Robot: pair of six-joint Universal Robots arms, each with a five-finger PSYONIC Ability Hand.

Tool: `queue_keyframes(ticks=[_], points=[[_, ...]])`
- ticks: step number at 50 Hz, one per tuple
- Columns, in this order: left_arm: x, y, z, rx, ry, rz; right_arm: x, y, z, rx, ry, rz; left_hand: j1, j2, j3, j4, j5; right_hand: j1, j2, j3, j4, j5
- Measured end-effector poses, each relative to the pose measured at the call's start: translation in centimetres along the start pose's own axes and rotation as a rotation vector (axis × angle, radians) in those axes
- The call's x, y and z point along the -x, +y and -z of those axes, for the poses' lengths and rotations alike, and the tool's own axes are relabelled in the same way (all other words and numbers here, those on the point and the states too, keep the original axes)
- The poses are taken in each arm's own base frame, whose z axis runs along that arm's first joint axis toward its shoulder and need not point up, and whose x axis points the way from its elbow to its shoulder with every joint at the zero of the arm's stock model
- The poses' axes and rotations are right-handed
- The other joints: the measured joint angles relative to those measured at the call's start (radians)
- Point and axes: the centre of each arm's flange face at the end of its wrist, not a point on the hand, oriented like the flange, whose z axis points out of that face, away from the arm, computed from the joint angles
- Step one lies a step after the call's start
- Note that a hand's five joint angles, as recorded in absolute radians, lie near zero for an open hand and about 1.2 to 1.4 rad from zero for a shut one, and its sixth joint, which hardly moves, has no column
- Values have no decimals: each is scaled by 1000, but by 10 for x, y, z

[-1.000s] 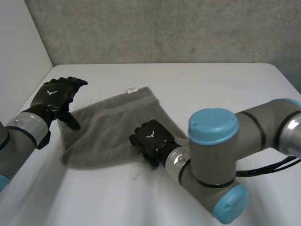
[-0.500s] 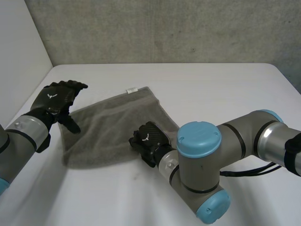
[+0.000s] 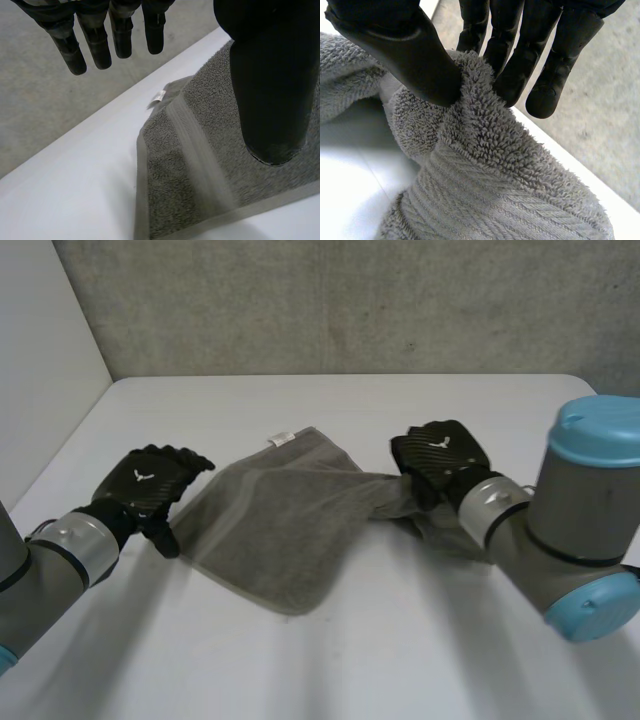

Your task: Fold the towel.

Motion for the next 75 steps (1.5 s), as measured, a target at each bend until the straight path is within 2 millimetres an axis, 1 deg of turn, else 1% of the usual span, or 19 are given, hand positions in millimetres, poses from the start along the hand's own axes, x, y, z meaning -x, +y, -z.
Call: queue_keyframes(ticks=[2,7,11,18,23,28,33,42,59,69,75], points=[[-3,2,0,-1,29,2,-12,7,-2,18,11,-28,23,25,23,23,23,0,0,0,0,0],[-12,6,0,0,93,12,-31,19,-5,43,27,-81,88,88,88,88,88,0,0,0,0,0],[-23,12,-1,14,154,25,-35,25,-7,52,21,-104,119,120,120,119,119,0,0,0,0,0],[-46,27,-6,55,244,35,-33,30,-10,59,3,-111,187,188,188,189,186,0,0,0,0,0],[-52,34,-14,69,264,33,-33,32,-12,58,2,-104,195,197,197,198,196,0,0,5,0,0],[-49,35,-24,63,262,7,-39,35,-16,65,15,-100,195,197,197,198,196,0,0,5,0,0],[-43,35,-33,52,251,-42,-45,40,-18,77,28,-102,192,194,194,194,189,0,0,5,0,0],[-33,38,-44,51,233,-83,-46,45,-20,88,27,-105,189,188,188,189,181,0,0,5,0,0],[-1,41,-52,75,158,-61,-44,50,-21,98,21,-93,187,186,186,186,178,0,0,5,0,0],[0,48,-54,98,162,-55,-42,51,-22,101,19,-92,187,186,186,186,179,3,0,5,0,0],[-2,52,-53,113,175,-99,-42,52,-22,102,18,-92,187,186,186,186,179,3,0,5,0,0]])
